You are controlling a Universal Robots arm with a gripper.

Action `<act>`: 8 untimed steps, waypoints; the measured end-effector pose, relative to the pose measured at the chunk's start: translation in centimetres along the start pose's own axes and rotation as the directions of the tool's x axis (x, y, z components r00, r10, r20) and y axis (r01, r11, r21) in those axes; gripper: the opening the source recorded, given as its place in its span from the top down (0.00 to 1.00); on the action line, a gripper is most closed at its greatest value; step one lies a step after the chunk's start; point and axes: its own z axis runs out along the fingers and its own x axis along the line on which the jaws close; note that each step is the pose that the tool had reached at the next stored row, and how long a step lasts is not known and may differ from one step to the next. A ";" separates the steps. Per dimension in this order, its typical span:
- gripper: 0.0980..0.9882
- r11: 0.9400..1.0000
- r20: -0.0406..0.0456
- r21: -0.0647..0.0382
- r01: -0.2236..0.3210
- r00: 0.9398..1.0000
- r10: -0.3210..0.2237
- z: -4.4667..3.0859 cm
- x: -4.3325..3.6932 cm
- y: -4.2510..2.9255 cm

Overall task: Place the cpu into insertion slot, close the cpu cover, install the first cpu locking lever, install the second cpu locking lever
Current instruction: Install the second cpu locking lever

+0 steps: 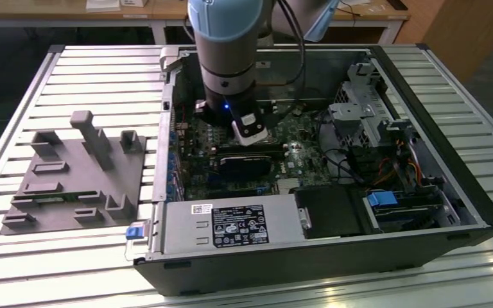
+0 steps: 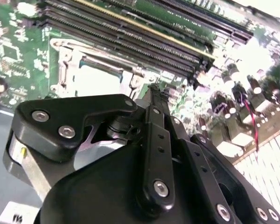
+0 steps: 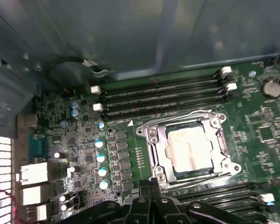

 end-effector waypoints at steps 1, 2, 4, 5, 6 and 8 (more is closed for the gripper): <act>1.00 1.000 0.000 0.000 0.000 1.000 0.000 -0.33 -0.01 0.09; 1.00 1.000 0.000 0.000 0.000 1.000 0.000 -0.67 -0.01 0.18; 1.00 1.000 0.000 0.000 0.000 1.000 0.000 -1.24 -0.01 0.34; 1.00 1.000 0.001 0.001 0.000 1.000 0.000 -1.29 -0.02 0.36; 1.00 1.000 0.002 0.007 0.000 1.000 0.000 -1.29 -0.01 0.37; 1.00 1.000 0.005 0.024 -0.002 1.000 0.002 -1.30 -0.10 0.38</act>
